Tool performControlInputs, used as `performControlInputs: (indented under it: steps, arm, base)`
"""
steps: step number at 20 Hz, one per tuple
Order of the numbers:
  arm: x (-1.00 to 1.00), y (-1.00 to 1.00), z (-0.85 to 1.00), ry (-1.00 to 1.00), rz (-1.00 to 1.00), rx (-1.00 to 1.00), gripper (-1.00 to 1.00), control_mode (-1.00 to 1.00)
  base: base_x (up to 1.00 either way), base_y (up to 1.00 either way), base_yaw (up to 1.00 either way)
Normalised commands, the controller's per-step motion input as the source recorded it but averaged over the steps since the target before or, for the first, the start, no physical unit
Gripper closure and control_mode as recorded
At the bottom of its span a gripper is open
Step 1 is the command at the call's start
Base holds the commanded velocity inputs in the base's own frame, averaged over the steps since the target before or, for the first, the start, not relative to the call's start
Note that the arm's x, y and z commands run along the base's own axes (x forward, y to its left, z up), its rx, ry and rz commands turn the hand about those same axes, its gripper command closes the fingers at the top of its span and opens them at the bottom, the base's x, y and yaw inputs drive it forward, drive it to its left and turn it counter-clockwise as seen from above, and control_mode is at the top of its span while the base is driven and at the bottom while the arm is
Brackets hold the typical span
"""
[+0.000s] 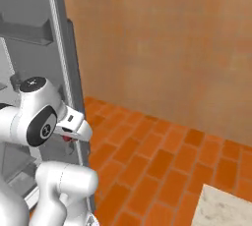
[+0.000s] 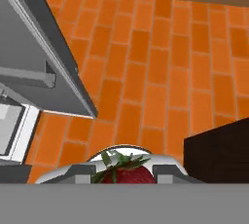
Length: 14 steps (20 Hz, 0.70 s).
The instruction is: Take the strawberry from the fridge and place it on top of the pancake, located on the dining counter.
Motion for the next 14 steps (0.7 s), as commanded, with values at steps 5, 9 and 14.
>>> performControlInputs:
  steps: [5,9,14]
  arm:
    - [0.0,0.0,0.0,0.0,0.0,0.0,1.0,1.0]
    - [0.0,0.0,0.0,0.0,0.0,0.0,1.0,1.0]
    - [0.0,0.0,0.0,0.0,0.0,0.0,1.0,1.0]
  base:
    - [0.24,-0.43,-0.69]
    - [0.67,-0.27,-0.51]
    - [0.99,-0.18,-0.19]
